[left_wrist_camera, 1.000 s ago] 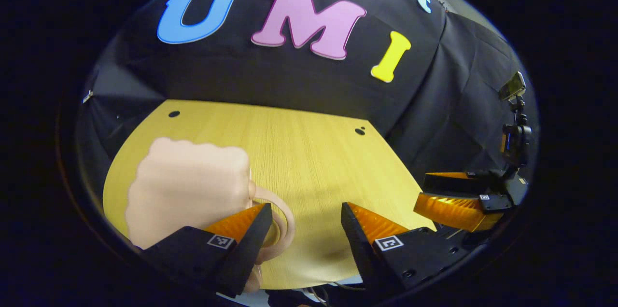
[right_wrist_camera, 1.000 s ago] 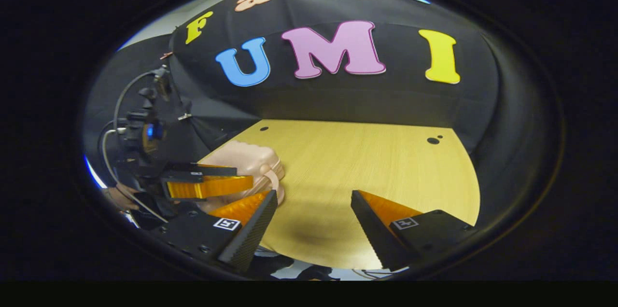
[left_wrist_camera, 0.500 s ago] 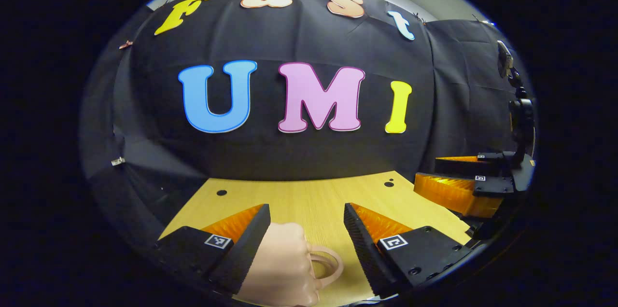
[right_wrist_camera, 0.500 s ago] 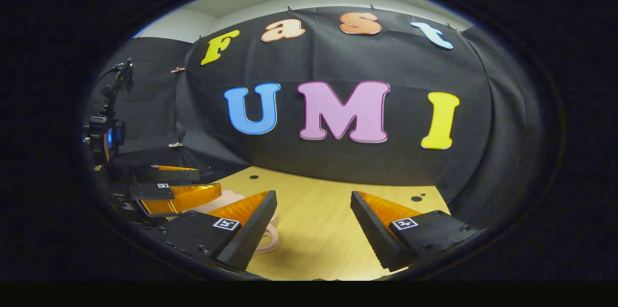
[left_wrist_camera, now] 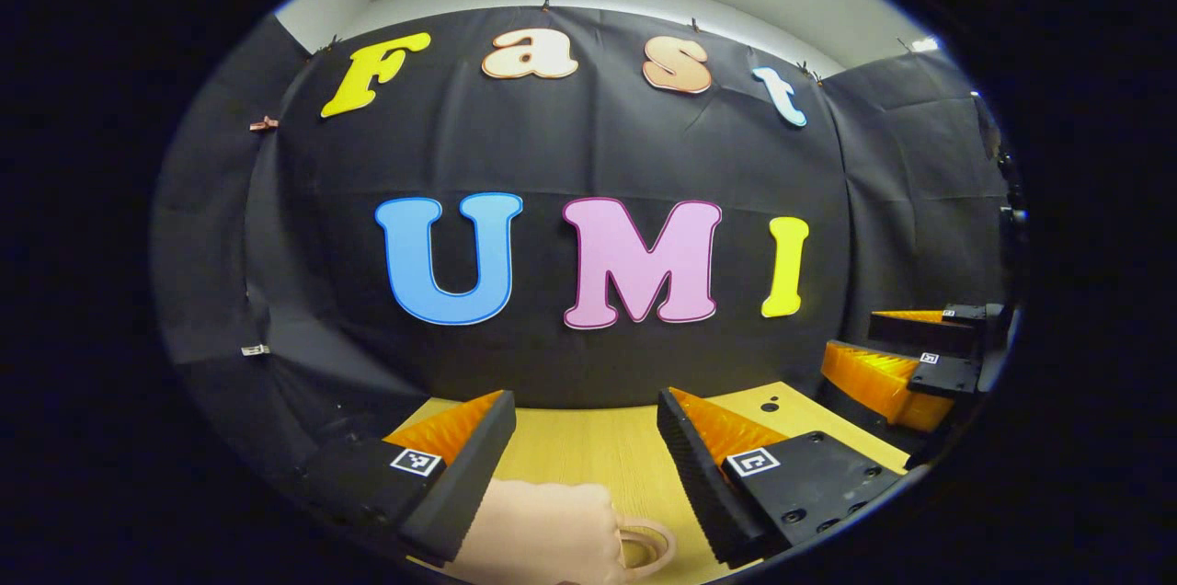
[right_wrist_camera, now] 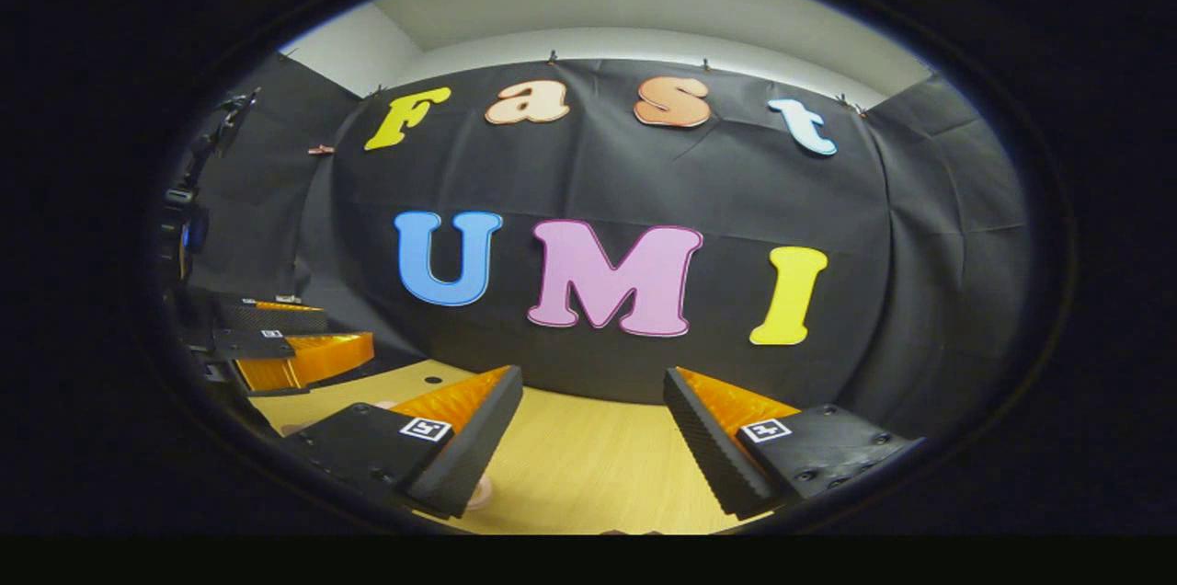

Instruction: First open the suitcase, pack the skin care products into it, and then close the suitcase.

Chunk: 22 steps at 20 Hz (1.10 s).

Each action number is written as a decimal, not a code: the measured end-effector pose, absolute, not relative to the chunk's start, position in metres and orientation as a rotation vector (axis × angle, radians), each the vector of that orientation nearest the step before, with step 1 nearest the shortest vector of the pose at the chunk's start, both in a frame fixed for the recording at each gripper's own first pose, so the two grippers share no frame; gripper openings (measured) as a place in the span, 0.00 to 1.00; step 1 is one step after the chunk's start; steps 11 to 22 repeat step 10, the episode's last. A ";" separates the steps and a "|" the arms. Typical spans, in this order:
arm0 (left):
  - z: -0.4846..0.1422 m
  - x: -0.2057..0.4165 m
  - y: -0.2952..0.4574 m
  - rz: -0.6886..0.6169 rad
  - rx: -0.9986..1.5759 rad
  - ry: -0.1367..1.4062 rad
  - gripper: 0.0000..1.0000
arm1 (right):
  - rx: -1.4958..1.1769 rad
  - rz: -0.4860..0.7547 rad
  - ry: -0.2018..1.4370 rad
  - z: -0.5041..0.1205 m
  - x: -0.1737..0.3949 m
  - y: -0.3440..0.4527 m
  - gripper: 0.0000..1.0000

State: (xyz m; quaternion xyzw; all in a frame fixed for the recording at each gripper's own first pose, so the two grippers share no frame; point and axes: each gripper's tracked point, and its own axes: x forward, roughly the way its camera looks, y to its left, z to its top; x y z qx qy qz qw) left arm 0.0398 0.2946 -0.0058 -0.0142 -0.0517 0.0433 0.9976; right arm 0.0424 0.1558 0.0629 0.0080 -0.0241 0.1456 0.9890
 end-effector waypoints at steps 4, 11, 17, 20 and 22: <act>-0.012 0.047 0.292 0.080 -0.025 -0.076 0.96 | 0.014 0.266 -0.031 0.055 0.046 0.145 0.98; -0.013 0.043 0.297 0.105 -0.029 -0.070 0.96 | 0.034 0.238 -0.021 0.049 0.047 0.131 0.98; -0.013 0.043 0.297 0.105 -0.029 -0.070 0.96 | 0.034 0.238 -0.021 0.049 0.047 0.131 0.98; -0.013 0.043 0.297 0.105 -0.029 -0.070 0.96 | 0.034 0.238 -0.021 0.049 0.047 0.131 0.98; -0.013 0.043 0.297 0.105 -0.029 -0.070 0.96 | 0.034 0.238 -0.021 0.049 0.047 0.131 0.98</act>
